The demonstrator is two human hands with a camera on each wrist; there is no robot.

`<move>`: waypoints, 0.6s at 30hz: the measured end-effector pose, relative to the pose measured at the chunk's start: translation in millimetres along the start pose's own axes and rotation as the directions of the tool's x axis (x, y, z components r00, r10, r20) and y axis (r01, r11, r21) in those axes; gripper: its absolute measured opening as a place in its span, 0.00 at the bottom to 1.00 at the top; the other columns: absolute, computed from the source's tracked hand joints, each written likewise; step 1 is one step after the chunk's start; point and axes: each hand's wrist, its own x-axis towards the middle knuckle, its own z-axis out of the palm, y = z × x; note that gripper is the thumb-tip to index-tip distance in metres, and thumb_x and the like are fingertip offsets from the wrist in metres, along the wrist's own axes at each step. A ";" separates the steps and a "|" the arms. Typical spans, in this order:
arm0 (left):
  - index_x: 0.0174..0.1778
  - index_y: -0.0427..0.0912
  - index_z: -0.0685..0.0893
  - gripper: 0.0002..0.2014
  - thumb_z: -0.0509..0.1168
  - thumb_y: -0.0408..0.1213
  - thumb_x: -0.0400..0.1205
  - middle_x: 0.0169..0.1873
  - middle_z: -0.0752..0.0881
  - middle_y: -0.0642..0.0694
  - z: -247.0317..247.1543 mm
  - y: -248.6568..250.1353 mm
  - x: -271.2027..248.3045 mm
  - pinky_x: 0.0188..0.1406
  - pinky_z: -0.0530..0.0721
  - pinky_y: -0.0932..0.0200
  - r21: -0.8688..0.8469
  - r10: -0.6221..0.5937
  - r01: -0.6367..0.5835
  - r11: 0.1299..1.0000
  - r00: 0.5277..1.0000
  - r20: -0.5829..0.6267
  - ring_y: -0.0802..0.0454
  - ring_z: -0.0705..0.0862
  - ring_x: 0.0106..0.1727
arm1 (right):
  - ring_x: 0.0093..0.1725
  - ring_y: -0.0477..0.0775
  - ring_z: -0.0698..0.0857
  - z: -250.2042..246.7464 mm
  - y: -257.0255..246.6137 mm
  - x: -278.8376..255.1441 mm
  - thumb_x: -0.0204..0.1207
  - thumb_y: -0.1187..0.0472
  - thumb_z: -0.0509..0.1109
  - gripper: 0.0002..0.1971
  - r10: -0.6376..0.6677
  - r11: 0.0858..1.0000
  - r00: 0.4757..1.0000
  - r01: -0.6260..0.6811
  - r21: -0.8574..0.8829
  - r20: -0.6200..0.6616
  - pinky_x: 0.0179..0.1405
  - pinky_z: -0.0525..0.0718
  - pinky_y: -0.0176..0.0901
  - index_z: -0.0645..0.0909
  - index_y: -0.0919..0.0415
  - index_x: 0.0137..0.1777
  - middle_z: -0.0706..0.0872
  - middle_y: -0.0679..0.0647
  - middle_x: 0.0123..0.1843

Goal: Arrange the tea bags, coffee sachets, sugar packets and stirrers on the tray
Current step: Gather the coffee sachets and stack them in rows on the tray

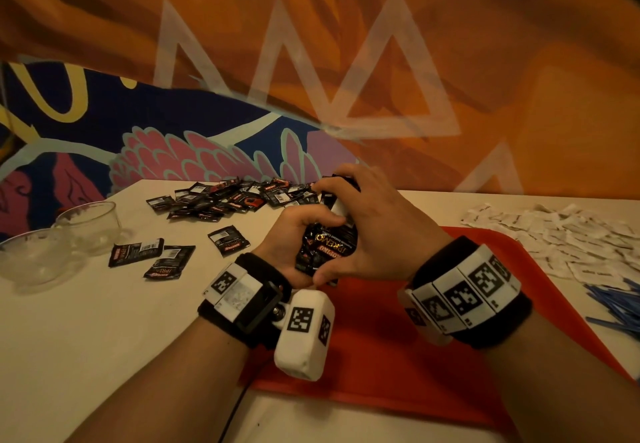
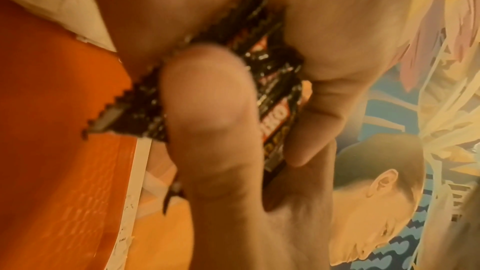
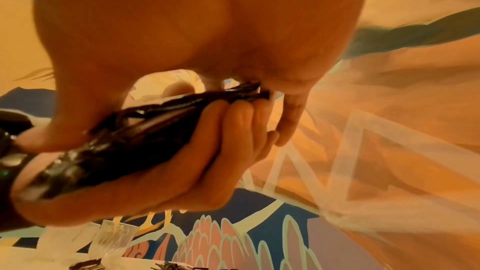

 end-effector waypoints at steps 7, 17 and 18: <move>0.38 0.37 0.90 0.13 0.59 0.30 0.72 0.36 0.86 0.41 1.3 -5.8 1.4 0.39 0.86 0.55 -0.100 0.096 -0.095 0.990 0.995 0.009 0.47 0.87 0.37 | 0.76 0.52 0.65 -0.8 -1.6 0.5 0.52 0.31 0.83 0.55 0.001 1.000 0.998 0.000 -0.025 0.059 0.74 0.73 0.51 0.64 0.43 0.79 0.65 0.48 0.76; 0.38 0.36 0.85 0.09 0.60 0.29 0.70 0.32 0.83 0.41 3.7 -8.9 5.9 0.33 0.83 0.56 -0.058 0.119 -0.122 0.991 0.992 -0.043 0.48 0.84 0.34 | 0.78 0.54 0.64 5.7 -6.1 0.5 0.49 0.31 0.84 0.57 0.068 0.997 0.993 -0.072 0.031 0.097 0.75 0.74 0.54 0.61 0.39 0.78 0.61 0.50 0.79; 0.40 0.36 0.85 0.09 0.59 0.30 0.71 0.33 0.84 0.41 3.3 -9.2 5.8 0.35 0.84 0.56 -0.069 0.123 -0.125 0.990 0.992 -0.030 0.48 0.85 0.35 | 0.76 0.54 0.67 7.4 -5.7 1.5 0.51 0.34 0.85 0.55 0.066 0.997 0.994 -0.070 0.044 0.086 0.73 0.76 0.55 0.62 0.39 0.77 0.64 0.50 0.77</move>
